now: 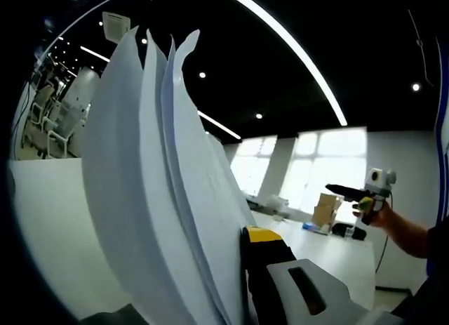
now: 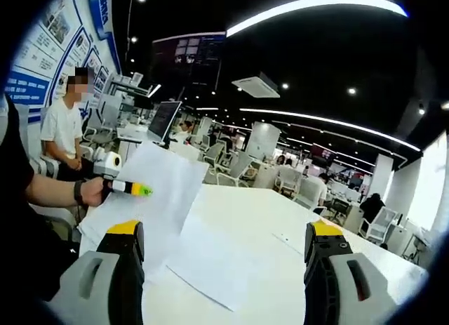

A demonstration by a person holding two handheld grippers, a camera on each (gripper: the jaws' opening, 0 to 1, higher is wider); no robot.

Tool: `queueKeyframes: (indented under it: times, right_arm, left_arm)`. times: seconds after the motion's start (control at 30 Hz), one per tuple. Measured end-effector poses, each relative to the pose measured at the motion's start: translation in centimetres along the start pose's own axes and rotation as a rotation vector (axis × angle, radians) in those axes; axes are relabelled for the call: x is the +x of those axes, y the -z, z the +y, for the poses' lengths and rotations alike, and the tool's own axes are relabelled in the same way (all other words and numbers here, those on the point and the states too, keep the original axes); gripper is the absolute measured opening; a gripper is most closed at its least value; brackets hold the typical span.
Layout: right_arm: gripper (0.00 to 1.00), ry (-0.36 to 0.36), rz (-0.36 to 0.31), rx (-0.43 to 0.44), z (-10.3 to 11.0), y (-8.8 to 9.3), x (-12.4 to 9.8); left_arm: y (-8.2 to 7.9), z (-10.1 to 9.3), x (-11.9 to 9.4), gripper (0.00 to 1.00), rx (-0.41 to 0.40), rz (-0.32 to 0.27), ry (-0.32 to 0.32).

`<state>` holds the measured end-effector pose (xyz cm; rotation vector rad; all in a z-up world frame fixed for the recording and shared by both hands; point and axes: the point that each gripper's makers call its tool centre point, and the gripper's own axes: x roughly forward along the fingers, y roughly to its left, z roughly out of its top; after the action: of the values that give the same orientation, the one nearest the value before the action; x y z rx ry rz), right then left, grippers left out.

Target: Organize the stack of printing papers by aligning and flattening the scattered papers on the table

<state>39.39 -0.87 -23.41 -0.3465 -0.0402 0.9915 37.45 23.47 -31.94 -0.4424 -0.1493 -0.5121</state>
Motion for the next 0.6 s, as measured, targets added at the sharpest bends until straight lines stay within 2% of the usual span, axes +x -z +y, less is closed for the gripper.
queueKeyframes:
  times: [0.6]
  right_arm:
    - [0.9,0.001,-0.027,0.03,0.74,0.09,-0.8]
  left_arm:
    - [0.08,0.18,0.19,0.08,0.0,-0.001,-0.001]
